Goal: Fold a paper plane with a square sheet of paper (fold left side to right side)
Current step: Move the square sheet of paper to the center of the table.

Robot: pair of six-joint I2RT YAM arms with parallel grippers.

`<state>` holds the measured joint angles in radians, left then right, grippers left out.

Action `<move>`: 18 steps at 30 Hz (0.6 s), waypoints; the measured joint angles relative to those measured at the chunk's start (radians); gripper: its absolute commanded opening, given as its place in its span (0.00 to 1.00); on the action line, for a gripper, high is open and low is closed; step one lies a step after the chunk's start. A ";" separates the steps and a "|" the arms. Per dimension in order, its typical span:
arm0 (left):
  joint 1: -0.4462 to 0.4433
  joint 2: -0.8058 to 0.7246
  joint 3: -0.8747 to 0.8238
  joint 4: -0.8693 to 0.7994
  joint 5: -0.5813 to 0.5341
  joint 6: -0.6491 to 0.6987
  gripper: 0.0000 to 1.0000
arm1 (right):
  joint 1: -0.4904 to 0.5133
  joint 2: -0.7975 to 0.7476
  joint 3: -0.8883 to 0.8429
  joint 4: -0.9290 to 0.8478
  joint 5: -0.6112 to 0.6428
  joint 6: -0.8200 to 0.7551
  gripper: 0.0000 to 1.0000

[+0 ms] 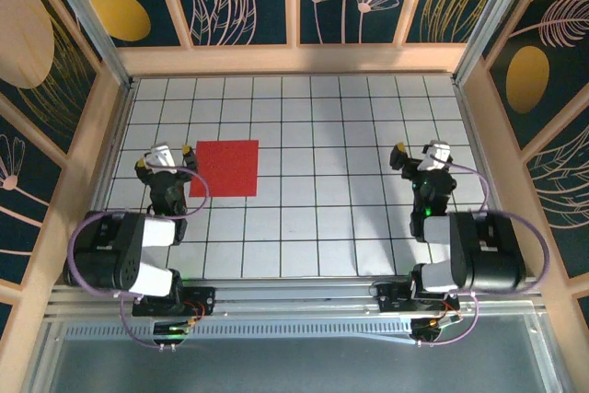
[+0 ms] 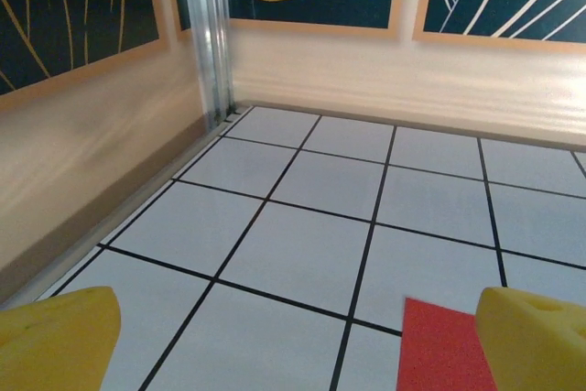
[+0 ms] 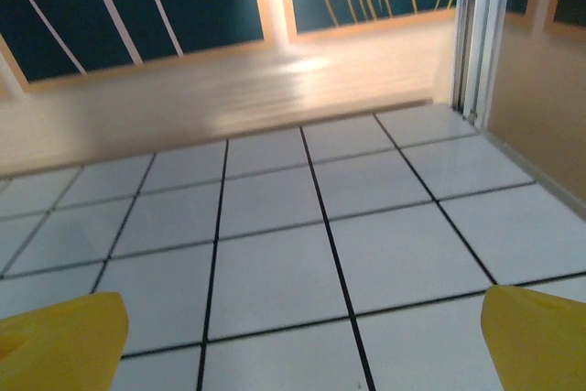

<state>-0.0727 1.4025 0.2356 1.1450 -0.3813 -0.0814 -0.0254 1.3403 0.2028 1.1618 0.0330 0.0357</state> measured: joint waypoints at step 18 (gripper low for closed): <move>0.003 -0.381 0.366 -0.944 0.383 -0.391 0.99 | 0.003 -0.500 0.248 -0.844 -0.294 0.380 0.99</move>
<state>-0.0700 1.0218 0.6014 0.2012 0.0013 -0.4728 -0.0219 0.8398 0.4511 0.3176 -0.2611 0.4160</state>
